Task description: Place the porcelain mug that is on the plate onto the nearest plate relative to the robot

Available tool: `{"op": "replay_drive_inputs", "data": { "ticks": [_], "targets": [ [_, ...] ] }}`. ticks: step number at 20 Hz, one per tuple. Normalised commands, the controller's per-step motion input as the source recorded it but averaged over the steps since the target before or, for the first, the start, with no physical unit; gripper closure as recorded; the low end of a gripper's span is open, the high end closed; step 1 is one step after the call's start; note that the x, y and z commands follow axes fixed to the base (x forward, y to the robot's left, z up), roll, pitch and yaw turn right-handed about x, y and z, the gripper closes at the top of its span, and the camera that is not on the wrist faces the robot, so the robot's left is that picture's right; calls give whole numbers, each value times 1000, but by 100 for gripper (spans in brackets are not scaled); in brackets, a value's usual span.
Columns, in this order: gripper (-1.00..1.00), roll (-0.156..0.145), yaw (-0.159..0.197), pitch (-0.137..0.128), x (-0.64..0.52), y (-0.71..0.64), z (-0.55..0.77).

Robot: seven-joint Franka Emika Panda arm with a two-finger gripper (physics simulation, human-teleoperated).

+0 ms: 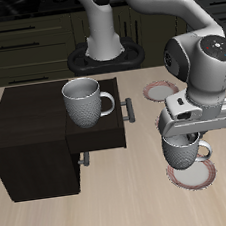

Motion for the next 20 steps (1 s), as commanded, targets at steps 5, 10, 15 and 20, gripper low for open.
{"op": "replay_drive_inputs", "data": {
  "ticks": [5, 10, 15, 20],
  "targets": [
    [100, 1, -39, -36, -203, -1, 454],
    [100, 0, -49, -41, -312, 21, 402],
    [100, -24, 22, -67, -194, -10, 123],
    [100, 0, -29, -50, -553, 41, 38]
  ]
}}
